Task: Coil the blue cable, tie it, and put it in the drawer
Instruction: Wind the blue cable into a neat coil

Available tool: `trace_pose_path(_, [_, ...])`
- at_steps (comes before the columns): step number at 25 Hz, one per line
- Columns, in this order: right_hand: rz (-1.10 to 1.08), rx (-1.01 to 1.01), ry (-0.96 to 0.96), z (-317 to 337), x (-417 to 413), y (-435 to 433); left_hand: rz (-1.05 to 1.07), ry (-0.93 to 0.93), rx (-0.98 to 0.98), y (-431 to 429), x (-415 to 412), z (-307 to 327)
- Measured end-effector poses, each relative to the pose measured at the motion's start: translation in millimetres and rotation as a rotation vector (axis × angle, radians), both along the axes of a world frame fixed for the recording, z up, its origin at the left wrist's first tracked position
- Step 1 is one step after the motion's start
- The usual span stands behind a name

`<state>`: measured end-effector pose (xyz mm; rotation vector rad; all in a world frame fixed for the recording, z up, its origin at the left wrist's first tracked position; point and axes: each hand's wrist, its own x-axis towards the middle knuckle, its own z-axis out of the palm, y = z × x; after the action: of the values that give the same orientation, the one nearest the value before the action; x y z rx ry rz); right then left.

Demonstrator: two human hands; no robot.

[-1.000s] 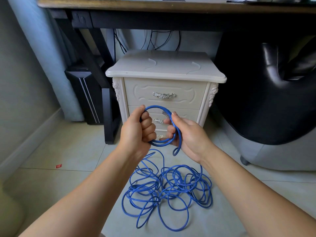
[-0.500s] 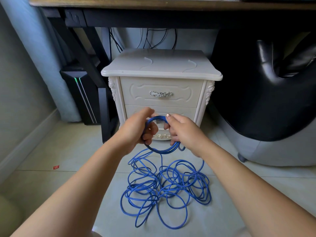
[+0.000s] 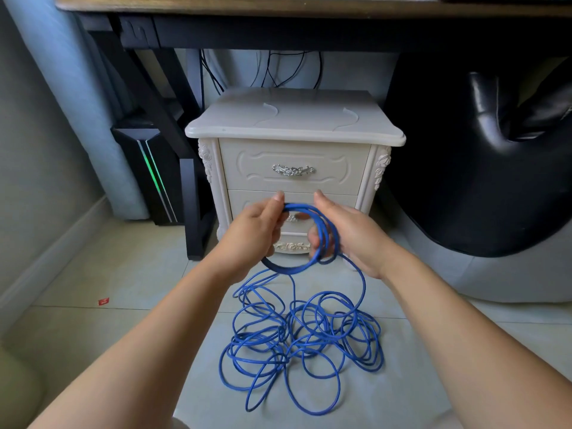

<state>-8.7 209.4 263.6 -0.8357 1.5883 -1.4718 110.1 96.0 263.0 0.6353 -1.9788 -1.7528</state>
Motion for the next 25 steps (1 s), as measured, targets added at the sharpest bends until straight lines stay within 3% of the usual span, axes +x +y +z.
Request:
trace_pose_path(5, [0.048, 0.054, 0.136, -7, 0, 6, 0.267, 0.174, 0.119, -1, -3, -3])
trace_pose_path(10, [-0.175, -0.150, -0.219, -15, 22, -5, 0.388, 0.254, 0.156, 17, -12, -12])
trace_pose_path(12, [-0.189, -0.252, -0.374, -14, 25, -6, 0.321, 0.259, 0.223, 16, -11, -11])
trace_pose_path(14, [-0.169, -0.288, -0.408, -8, 20, -3, 0.188, 0.260, 0.399, 11, -7, -6])
trace_pose_path(16, [-0.143, -0.242, -0.329, -4, 13, 0, 0.046, 0.246, 0.573, 6, 0, -1])
trace_pose_path(18, [-0.096, -0.165, -0.206, -5, 8, 2, -0.038, 0.189, 0.593, 3, 4, 4])
trace_pose_path(23, [0.030, 0.059, 0.282, -2, 5, -4, -0.143, -0.043, 0.225, -1, 1, 6])
trace_pose_path(25, [0.040, 0.088, 0.352, -1, 5, -4, -0.147, -0.064, 0.121, 0, -1, 4])
